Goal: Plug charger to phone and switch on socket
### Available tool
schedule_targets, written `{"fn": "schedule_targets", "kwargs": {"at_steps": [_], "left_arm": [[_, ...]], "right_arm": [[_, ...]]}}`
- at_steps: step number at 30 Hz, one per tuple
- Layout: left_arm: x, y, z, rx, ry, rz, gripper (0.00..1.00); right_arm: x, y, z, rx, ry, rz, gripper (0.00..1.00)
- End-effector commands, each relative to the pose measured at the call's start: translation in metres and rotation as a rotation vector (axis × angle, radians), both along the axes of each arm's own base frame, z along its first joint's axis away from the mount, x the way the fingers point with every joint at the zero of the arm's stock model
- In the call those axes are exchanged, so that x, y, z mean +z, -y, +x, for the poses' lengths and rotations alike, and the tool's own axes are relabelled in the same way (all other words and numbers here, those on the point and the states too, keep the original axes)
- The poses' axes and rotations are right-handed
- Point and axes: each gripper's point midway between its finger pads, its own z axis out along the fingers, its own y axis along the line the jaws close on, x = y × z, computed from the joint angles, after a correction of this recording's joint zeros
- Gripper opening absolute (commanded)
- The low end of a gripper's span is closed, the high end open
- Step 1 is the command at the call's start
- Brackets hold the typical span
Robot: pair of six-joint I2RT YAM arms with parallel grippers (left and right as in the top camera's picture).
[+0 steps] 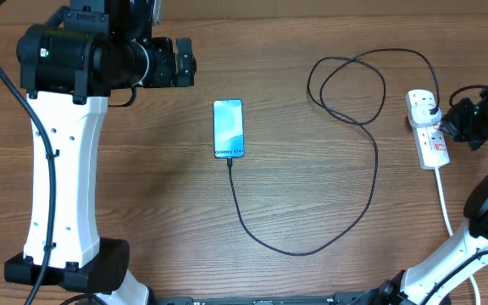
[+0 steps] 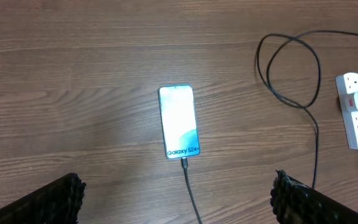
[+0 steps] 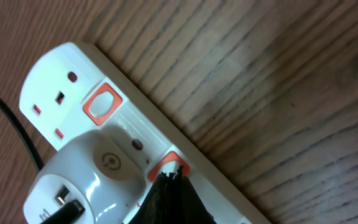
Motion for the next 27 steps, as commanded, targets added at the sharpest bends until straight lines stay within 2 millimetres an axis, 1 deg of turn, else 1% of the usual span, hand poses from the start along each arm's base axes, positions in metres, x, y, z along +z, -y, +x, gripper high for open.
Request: {"fn": "schedule_targets", "kwargs": {"at_steps": [1,21,27], "left_arm": [[0.0087,-0.0037,-0.0042,-0.008,0.029,0.012,1.0],[0.0085,-0.0037,-0.0041,-0.008,0.028,0.012,1.0],[0.0085,-0.0033,-0.0042,-0.009,0.029,0.012,1.0]], "right_arm": [[0.0067,0.008,0.0073,-0.008,0.023,-0.025,0.04],[0.0068,0.0086,0.0097,-0.007,0.032,-0.031,0.04],[0.0015,0.0081,0.0091,-0.006,0.023,-0.025,0.04]]}}
